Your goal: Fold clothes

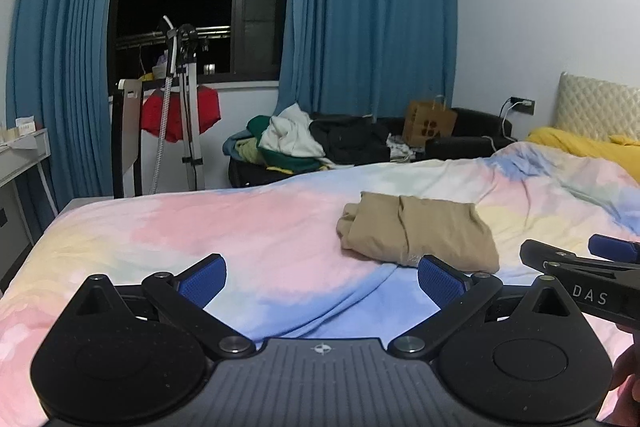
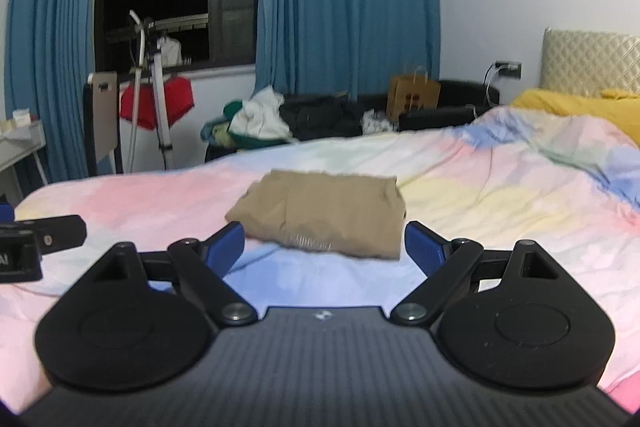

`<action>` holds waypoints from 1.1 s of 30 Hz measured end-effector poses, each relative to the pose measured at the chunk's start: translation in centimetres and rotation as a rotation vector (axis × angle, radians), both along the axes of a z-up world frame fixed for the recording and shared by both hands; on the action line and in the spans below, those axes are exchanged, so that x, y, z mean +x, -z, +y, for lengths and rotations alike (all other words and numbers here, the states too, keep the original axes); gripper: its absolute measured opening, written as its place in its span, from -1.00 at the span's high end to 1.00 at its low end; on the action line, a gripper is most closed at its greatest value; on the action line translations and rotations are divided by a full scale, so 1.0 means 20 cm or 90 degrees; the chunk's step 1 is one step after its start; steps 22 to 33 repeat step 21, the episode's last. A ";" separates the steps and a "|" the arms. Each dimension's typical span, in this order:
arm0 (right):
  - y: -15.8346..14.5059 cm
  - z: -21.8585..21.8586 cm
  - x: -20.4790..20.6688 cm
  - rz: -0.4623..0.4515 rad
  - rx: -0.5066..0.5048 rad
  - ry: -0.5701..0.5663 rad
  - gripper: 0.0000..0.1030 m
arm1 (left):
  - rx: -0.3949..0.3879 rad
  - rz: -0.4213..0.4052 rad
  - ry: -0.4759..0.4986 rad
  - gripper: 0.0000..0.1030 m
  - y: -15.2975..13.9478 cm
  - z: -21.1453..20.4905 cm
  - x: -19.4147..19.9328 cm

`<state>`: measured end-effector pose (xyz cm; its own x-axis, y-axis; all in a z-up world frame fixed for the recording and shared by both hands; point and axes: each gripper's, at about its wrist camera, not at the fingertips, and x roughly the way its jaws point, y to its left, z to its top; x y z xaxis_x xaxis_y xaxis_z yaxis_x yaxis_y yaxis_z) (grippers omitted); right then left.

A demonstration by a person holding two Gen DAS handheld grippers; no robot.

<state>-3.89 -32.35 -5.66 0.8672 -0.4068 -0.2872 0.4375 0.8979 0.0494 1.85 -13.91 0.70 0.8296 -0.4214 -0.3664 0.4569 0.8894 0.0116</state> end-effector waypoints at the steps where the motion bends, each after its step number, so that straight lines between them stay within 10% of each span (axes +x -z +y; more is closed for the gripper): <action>1: 0.00 0.00 -0.01 -0.005 -0.001 0.000 -0.72 | 0.001 -0.003 0.002 -0.99 0.00 0.00 -0.01; 33: 0.01 0.01 0.01 0.011 -0.003 -0.004 -0.72 | 0.011 -0.009 0.010 -0.99 0.00 -0.04 -0.02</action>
